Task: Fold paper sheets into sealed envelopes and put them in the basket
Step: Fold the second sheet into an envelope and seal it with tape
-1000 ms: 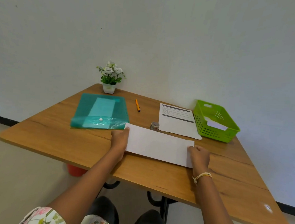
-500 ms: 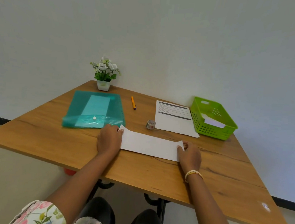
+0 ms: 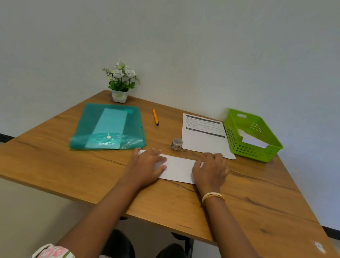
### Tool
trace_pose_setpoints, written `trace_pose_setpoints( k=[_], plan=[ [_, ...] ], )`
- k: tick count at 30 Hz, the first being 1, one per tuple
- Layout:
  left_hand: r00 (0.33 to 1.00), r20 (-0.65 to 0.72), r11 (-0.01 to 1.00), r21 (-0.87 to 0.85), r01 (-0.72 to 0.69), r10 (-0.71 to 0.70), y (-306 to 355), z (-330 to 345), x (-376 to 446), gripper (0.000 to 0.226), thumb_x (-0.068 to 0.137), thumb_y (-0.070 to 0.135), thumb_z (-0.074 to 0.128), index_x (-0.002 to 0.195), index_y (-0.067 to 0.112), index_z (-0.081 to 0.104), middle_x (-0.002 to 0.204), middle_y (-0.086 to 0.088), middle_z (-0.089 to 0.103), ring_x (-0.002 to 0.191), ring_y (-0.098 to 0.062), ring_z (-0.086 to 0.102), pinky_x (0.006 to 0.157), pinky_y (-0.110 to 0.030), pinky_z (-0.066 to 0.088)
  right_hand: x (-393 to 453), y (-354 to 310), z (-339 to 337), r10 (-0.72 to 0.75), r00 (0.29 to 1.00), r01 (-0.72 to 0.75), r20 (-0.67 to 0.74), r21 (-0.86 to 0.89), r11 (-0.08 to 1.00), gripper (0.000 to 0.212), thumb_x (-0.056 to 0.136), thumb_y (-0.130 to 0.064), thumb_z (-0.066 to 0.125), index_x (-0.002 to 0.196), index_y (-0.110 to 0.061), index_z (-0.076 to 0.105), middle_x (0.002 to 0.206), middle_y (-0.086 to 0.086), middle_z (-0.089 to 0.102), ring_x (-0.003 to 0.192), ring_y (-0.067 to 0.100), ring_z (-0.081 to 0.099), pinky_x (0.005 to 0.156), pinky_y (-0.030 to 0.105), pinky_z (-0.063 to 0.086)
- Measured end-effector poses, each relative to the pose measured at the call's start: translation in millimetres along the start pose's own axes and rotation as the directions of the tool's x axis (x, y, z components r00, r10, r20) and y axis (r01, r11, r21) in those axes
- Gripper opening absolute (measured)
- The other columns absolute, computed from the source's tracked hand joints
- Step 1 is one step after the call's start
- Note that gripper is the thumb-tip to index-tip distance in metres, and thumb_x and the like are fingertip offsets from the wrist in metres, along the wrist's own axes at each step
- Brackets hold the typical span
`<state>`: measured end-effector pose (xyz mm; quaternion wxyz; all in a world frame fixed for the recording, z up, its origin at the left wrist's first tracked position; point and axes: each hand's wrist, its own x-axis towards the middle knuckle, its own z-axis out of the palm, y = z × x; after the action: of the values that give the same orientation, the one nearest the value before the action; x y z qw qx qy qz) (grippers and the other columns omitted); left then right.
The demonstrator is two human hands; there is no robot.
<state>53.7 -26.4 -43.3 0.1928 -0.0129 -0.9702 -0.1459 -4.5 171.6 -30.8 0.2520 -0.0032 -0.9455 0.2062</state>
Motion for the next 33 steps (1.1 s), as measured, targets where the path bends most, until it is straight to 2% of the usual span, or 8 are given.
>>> trace_pose_setpoints(
  k=[5, 9, 15, 18, 22, 25, 29, 33],
  plan=[
    [0.998, 0.019, 0.998, -0.011, 0.068, -0.068, -4, 4, 0, 0.040, 0.090, 0.055, 0.047, 0.125, 0.040, 0.059, 0.141, 0.011, 0.050, 0.135, -0.008, 0.037, 0.115, -0.045, 0.011, 26, -44, 11, -0.353, 0.929, 0.337, 0.111, 0.140, 0.931, 0.028, 0.091, -0.022, 0.057, 0.118, -0.019, 0.063, 0.118, 0.002, 0.061, 0.107, 0.021, 0.053, 0.087, 0.035, 0.040],
    [0.998, -0.002, 0.998, -0.022, 0.066, -0.066, -2, 3, 0, 0.039, 0.089, 0.055, 0.048, 0.123, 0.039, 0.061, 0.140, 0.009, 0.052, 0.134, -0.009, 0.040, 0.115, -0.046, 0.012, 43, -60, 21, -0.442, 0.858, 0.435, 0.263, 0.084, 0.896, 0.020, 0.095, -0.017, 0.053, 0.110, -0.022, 0.065, 0.109, 0.002, 0.067, 0.100, 0.021, 0.055, 0.086, 0.033, 0.038],
    [0.998, -0.024, 0.998, -0.017, 0.062, -0.062, -2, 0, -1, 0.039, 0.089, 0.053, 0.050, 0.121, 0.035, 0.063, 0.137, 0.008, 0.055, 0.131, -0.009, 0.042, 0.115, -0.046, 0.010, 37, -48, 23, -0.330, 0.897, 0.214, 0.295, 0.364, 0.906, 0.021, 0.091, -0.008, 0.060, 0.110, -0.017, 0.062, 0.108, 0.007, 0.068, 0.099, 0.021, 0.062, 0.085, 0.029, 0.053],
    [0.996, -0.085, 0.999, 0.001, 0.040, -0.040, -2, -2, -2, 0.035, 0.089, 0.048, 0.053, 0.115, 0.030, 0.066, 0.130, 0.006, 0.059, 0.124, -0.010, 0.048, 0.115, -0.047, 0.013, 20, -30, 14, -0.226, 0.949, 0.038, 0.222, 0.628, 0.777, 0.031, 0.086, -0.001, 0.064, 0.109, -0.021, 0.062, 0.108, 0.003, 0.068, 0.099, 0.012, 0.064, 0.075, 0.010, 0.051],
    [0.981, -0.194, 0.999, -0.021, -0.035, 0.030, 4, -6, -2, 0.022, 0.089, 0.035, 0.059, 0.104, 0.025, 0.071, 0.115, 0.005, 0.066, 0.111, -0.012, 0.056, 0.111, -0.044, 0.024, -2, -11, 2, -0.130, 0.975, -0.064, 0.178, 0.791, 0.609, 0.042, 0.082, 0.001, 0.070, 0.108, -0.029, 0.058, 0.101, -0.005, 0.068, 0.089, 0.001, 0.066, 0.071, 0.012, 0.053],
    [0.976, -0.216, 0.966, -0.251, -0.055, 0.000, 24, -6, -4, 0.023, 0.089, 0.034, 0.062, 0.106, 0.023, 0.071, 0.110, 0.007, 0.069, 0.104, -0.010, 0.058, 0.094, -0.032, 0.043, -10, -3, -4, -0.120, 0.981, -0.061, 0.151, 0.834, 0.549, 0.048, 0.080, 0.003, 0.071, 0.112, -0.029, 0.056, 0.097, -0.009, 0.067, 0.090, 0.002, 0.067, 0.072, 0.017, 0.056],
    [0.953, -0.094, 0.700, -0.700, 0.144, -0.290, 59, -3, 2, 0.030, 0.085, 0.035, 0.070, 0.113, 0.027, 0.069, 0.110, 0.019, 0.062, 0.097, 0.001, 0.055, 0.078, -0.012, 0.041, -15, -3, -7, -0.176, 0.973, -0.030, 0.148, 0.841, 0.541, 0.049, 0.081, 0.003, 0.071, 0.115, -0.031, 0.060, 0.105, -0.010, 0.067, 0.095, 0.004, 0.066, 0.076, 0.020, 0.057],
    [0.955, 0.015, 0.607, -0.770, 0.199, -0.295, 63, 1, 8, 0.030, 0.081, 0.031, 0.074, 0.110, 0.024, 0.071, 0.112, 0.010, 0.068, 0.102, -0.003, 0.057, 0.081, -0.014, 0.041, -18, -4, -8, -0.221, 0.966, 0.002, 0.136, 0.848, 0.530, 0.046, 0.083, 0.000, 0.070, 0.114, -0.034, 0.063, 0.110, -0.008, 0.069, 0.100, 0.004, 0.066, 0.080, 0.021, 0.057]
  ],
)
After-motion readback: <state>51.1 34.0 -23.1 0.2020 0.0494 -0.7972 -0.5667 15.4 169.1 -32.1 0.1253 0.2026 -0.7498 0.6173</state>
